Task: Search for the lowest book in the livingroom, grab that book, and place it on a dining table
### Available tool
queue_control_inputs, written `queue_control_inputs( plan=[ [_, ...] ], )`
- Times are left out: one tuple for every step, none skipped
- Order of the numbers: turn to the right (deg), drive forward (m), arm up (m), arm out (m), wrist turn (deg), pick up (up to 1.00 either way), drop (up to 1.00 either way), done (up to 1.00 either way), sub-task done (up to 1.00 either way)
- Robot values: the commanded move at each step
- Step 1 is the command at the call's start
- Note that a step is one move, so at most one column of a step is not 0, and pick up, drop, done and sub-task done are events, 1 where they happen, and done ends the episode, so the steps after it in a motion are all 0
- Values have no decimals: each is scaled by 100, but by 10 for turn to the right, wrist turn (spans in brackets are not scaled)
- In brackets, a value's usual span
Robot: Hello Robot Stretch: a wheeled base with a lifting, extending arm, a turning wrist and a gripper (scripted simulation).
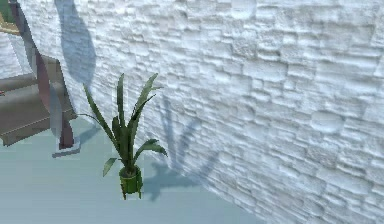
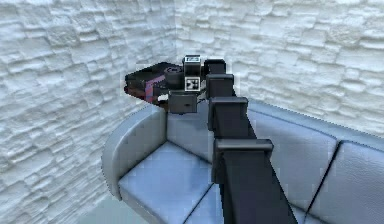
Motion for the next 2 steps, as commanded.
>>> queue_control_inputs(
  plan=[
    [0, 0, 0, 0, -450, 0, 0, 0, 0],
    [0, 0, 0, 0, -450, 0, 0, 0, 0]
  ],
)
